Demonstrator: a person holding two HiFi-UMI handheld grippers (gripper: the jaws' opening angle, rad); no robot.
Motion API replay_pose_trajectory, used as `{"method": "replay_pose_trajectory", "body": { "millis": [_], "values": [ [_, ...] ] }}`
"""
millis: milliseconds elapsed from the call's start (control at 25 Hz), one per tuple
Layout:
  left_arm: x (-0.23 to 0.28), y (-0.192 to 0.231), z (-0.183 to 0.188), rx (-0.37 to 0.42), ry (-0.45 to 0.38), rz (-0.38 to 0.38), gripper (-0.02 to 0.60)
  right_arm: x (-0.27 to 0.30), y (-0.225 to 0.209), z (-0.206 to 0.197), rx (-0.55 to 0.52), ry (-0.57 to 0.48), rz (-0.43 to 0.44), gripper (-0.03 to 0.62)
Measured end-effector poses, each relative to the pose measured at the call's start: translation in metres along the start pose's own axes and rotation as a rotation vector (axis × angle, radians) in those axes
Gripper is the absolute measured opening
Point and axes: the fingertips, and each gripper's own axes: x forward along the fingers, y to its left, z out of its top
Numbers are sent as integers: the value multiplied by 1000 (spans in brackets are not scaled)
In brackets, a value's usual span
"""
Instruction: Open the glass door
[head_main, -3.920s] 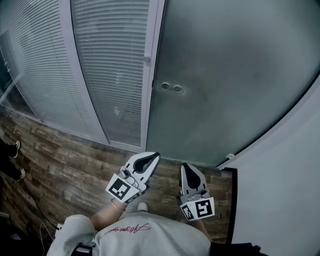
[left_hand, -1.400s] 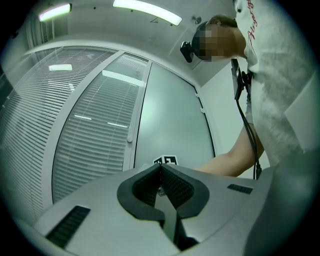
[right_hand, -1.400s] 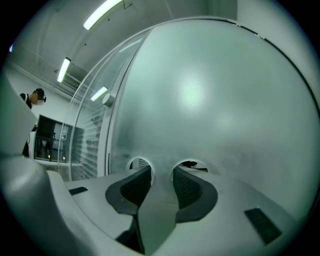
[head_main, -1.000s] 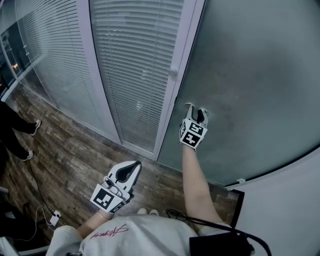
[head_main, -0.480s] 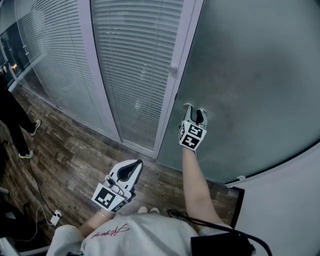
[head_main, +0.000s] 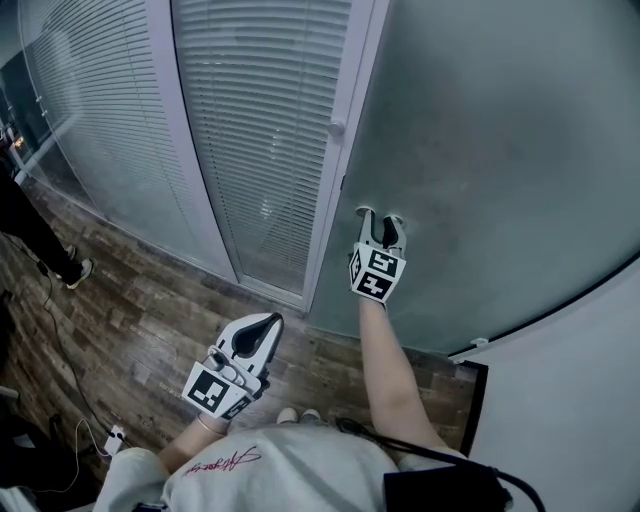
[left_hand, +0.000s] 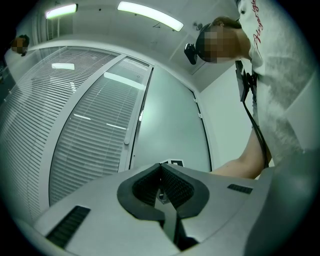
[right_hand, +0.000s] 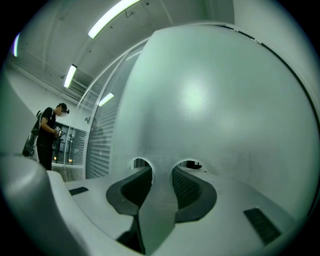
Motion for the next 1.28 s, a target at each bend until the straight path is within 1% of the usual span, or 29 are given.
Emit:
{"method": "replay_pose_trajectory", "body": {
  "millis": [200, 360, 560, 720, 840, 1280],
  "values": [
    [-8, -9, -7, 7, 25, -49, 12, -16, 4, 1, 4, 2, 0, 135],
    [-11, -14, 5, -8, -9, -62, 12, -30, 8, 4, 5, -8, 0, 135],
    [-20, -18, -1, 0, 9, -85, 12, -50, 12, 4, 3, -14, 12, 134],
    [-20, -25, 7, 0, -11, -91, 12, -66, 15, 5, -1, -21, 27, 135],
    [-24, -33, 5, 8, -7, -103, 12, -81, 18, 5, -1, -28, 38, 134],
    [-36, -73, 14, 5, -40, -66, 12, -133, 28, 7, -1, -35, 112, 135]
  ]
}}
